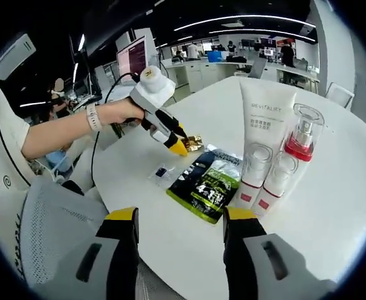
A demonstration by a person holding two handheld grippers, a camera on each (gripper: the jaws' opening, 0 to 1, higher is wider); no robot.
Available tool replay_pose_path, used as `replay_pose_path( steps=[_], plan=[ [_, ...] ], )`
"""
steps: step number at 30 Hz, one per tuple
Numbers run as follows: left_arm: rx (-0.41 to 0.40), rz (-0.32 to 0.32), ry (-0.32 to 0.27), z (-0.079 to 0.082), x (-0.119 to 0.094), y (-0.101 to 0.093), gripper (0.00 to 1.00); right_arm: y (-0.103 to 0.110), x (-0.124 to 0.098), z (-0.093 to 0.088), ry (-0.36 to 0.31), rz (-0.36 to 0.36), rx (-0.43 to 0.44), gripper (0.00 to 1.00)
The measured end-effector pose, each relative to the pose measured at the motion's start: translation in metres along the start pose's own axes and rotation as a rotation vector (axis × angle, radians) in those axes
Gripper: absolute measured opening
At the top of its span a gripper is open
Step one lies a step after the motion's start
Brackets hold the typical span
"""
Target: Arrange the skincare products in the storage area until every visible bottle or jar stands upright without overlapping.
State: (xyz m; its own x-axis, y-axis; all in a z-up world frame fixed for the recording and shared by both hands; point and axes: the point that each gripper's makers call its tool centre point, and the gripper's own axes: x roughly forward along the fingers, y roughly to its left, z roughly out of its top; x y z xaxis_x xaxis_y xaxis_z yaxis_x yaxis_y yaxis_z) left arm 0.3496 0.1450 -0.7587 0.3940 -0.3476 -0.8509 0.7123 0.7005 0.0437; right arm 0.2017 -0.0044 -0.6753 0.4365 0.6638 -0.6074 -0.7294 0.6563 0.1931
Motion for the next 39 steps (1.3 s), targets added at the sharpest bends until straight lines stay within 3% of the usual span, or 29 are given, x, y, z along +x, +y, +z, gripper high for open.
replay_pose_path(
  steps=[8,17,24,29,39],
  plan=[
    [0.017,-0.018,-0.029,0.0,-0.009,-0.009,0.38,0.01,0.014,0.014,-0.06,0.065,0.048,0.47],
    [0.082,-0.061,-0.077,-0.005,-0.03,-0.047,0.38,0.015,0.029,0.023,-0.093,0.11,0.097,0.4],
    [0.123,-0.101,-0.115,-0.005,-0.042,-0.071,0.37,0.017,0.036,0.02,-0.102,0.139,0.137,0.35],
    [0.196,-0.122,-0.131,-0.006,-0.05,-0.09,0.37,0.015,0.036,0.018,-0.118,0.161,0.187,0.33],
    [0.305,-0.16,-0.202,0.003,-0.061,-0.108,0.37,0.012,0.037,0.018,-0.143,0.171,0.246,0.29]
  ],
)
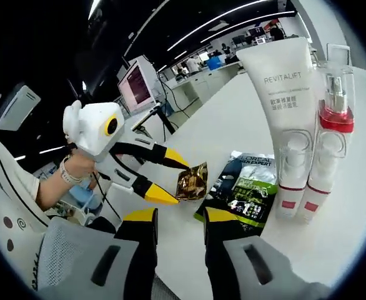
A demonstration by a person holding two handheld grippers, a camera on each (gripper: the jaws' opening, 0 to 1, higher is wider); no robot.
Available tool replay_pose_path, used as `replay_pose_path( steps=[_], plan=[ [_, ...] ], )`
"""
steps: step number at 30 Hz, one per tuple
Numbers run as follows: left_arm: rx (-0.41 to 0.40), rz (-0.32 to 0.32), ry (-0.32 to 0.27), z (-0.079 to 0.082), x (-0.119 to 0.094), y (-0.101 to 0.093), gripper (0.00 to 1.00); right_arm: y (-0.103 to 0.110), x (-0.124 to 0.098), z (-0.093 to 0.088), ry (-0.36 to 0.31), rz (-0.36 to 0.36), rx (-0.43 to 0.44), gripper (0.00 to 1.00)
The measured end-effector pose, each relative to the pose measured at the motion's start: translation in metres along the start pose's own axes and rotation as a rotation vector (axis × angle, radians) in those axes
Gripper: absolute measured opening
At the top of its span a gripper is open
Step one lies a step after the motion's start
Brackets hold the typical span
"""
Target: Arrange the skincare products in the storage area until every visible bottle or jar stands upright without overlapping.
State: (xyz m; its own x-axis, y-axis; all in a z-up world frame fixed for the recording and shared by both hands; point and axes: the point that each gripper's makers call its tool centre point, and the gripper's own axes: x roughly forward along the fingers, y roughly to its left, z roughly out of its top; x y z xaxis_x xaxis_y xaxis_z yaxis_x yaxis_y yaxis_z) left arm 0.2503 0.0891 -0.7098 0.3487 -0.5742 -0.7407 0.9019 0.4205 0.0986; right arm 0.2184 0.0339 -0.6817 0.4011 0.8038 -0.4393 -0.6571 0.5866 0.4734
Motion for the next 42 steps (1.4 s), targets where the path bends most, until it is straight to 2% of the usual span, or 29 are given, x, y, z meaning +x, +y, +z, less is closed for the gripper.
replay_pose_path(
  steps=[6,11,14,16,18,24,31,35,42],
  plan=[
    [0.109,-0.002,-0.033,0.006,-0.003,-0.009,0.36,0.001,0.002,-0.002,-0.012,0.032,0.056,0.27],
    [0.128,-0.019,-0.034,0.005,-0.002,-0.01,0.36,-0.005,0.007,-0.011,0.003,0.028,0.086,0.28],
    [0.175,-0.046,-0.078,0.016,-0.006,-0.023,0.36,-0.007,0.005,-0.01,0.001,0.025,0.092,0.28],
    [0.213,-0.062,-0.085,0.02,-0.007,-0.031,0.36,-0.008,0.004,-0.008,-0.013,0.034,0.12,0.27],
    [0.265,-0.057,-0.095,0.023,-0.008,-0.035,0.36,-0.006,0.005,-0.01,-0.012,0.043,0.134,0.27],
    [0.335,-0.077,-0.139,0.033,-0.012,-0.046,0.37,-0.001,0.005,-0.012,-0.009,0.063,0.154,0.25],
    [0.424,-0.087,-0.181,0.042,-0.015,-0.053,0.37,0.006,0.003,-0.01,-0.017,0.109,0.19,0.17],
    [0.45,-0.091,-0.212,0.05,-0.018,-0.059,0.37,0.01,0.002,-0.009,-0.018,0.132,0.206,0.13],
    [0.476,-0.09,-0.22,0.053,-0.018,-0.061,0.37,0.017,-0.001,-0.005,-0.035,0.179,0.254,0.03]
  ],
)
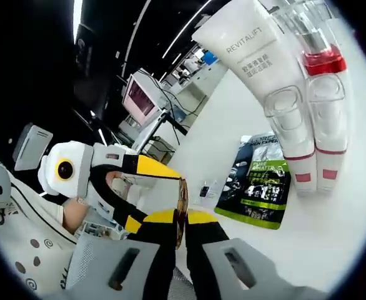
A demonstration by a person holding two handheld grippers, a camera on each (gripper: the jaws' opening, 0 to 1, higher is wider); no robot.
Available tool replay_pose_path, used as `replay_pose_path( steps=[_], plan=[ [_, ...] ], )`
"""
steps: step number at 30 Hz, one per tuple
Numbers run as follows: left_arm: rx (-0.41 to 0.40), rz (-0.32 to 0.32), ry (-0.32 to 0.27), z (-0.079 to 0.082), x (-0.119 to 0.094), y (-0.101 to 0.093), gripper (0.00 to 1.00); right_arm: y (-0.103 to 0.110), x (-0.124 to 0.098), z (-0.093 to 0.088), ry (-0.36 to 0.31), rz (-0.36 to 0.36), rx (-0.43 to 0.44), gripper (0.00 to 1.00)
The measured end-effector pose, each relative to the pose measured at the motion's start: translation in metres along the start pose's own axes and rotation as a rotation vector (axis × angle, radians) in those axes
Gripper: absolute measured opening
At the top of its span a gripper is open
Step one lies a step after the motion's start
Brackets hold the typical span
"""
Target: Arrange the skincare products in the storage area until every visible bottle or jar stands upright without overlapping.
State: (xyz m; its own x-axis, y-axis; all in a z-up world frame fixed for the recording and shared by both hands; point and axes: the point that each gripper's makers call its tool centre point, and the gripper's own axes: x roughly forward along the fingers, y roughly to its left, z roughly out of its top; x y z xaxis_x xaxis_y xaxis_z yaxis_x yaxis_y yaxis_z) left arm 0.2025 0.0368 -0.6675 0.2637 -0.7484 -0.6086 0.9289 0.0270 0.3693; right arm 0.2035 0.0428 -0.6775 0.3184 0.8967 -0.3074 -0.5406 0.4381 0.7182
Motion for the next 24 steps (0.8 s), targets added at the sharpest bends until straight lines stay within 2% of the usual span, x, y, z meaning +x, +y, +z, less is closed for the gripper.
replay_pose_path(
  steps=[10,13,16,19,20,23,24],
  plan=[
    [0.003,0.031,-0.012,0.001,-0.001,0.003,0.4,-0.004,-0.003,0.006,-0.022,0.008,0.067,0.01],
    [-0.045,0.035,-0.019,-0.001,-0.002,0.007,0.41,-0.005,-0.004,0.008,-0.033,0.0,0.059,0.01],
    [-0.209,0.012,-0.046,-0.005,-0.003,0.007,0.43,-0.006,-0.006,0.01,-0.043,-0.006,0.04,0.01],
    [-0.329,0.013,-0.091,-0.007,-0.006,0.011,0.43,-0.006,-0.007,0.013,-0.054,-0.007,0.015,0.01],
    [-0.416,0.009,-0.096,-0.011,-0.006,0.013,0.42,-0.004,-0.008,0.015,-0.062,0.003,0.005,0.01],
    [-0.515,-0.019,-0.139,-0.014,-0.006,0.012,0.39,0.001,-0.009,0.02,-0.085,0.022,-0.027,0.01],
    [-0.573,-0.022,-0.18,-0.013,-0.006,0.014,0.38,0.002,-0.009,0.022,-0.09,0.031,-0.039,0.01]
  ],
)
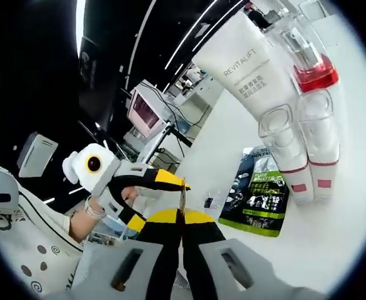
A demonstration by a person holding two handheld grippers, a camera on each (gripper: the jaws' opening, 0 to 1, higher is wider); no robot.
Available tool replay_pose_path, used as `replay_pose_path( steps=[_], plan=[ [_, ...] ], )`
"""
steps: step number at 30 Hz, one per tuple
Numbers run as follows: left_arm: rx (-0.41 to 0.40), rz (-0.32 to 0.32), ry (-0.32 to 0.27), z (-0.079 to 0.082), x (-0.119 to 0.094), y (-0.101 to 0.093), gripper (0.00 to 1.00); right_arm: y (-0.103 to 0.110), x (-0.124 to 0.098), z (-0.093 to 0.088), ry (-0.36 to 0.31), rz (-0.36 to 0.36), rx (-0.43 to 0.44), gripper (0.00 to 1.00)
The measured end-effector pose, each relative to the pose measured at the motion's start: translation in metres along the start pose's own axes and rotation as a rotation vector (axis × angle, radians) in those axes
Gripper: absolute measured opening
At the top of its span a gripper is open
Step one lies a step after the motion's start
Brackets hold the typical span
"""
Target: Arrange the skincare products in the storage area until every visible bottle or jar stands upright without overlapping.
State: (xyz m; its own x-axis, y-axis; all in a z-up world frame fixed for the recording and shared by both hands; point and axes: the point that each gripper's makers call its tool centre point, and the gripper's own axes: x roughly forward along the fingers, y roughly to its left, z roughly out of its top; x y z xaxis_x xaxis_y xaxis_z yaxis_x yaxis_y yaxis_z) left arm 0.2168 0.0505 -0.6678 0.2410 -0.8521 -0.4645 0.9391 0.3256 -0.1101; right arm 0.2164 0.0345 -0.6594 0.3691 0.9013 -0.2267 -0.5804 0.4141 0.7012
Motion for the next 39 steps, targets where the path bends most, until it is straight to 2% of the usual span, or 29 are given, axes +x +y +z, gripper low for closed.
replay_pose_path(
  steps=[2,3,5,7,10,14,24,36,39],
  plan=[
    [-0.091,-0.03,-0.032,0.002,-0.001,-0.003,0.36,0.002,0.0,0.001,-0.005,0.008,-0.005,0.01],
    [-0.156,-0.048,-0.072,0.007,-0.001,-0.006,0.34,0.003,0.0,0.002,-0.01,0.013,-0.013,0.01],
    [-0.225,-0.077,-0.133,0.014,-0.004,-0.005,0.29,0.006,0.001,0.003,-0.02,0.026,-0.023,0.01],
    [-0.277,-0.09,-0.182,0.021,-0.006,-0.005,0.24,0.008,0.001,0.004,-0.025,0.037,-0.023,0.01],
    [-0.308,-0.078,-0.201,0.02,-0.01,0.001,0.19,0.012,0.001,0.007,-0.05,0.065,-0.004,0.01],
    [-0.371,-0.101,-0.25,0.025,-0.012,0.004,0.12,0.02,0.001,0.014,-0.092,0.113,0.028,0.01],
    [-0.409,-0.105,-0.293,0.031,-0.015,0.004,0.03,0.022,0.0,0.016,-0.109,0.123,0.028,0.01],
    [-0.456,-0.101,-0.351,0.039,-0.018,-0.002,0.0,0.027,-0.001,0.021,-0.142,0.139,0.031,0.01],
    [-0.509,-0.102,-0.372,0.042,-0.02,-0.002,0.0,0.029,-0.001,0.023,-0.16,0.149,0.043,0.01]
  ],
)
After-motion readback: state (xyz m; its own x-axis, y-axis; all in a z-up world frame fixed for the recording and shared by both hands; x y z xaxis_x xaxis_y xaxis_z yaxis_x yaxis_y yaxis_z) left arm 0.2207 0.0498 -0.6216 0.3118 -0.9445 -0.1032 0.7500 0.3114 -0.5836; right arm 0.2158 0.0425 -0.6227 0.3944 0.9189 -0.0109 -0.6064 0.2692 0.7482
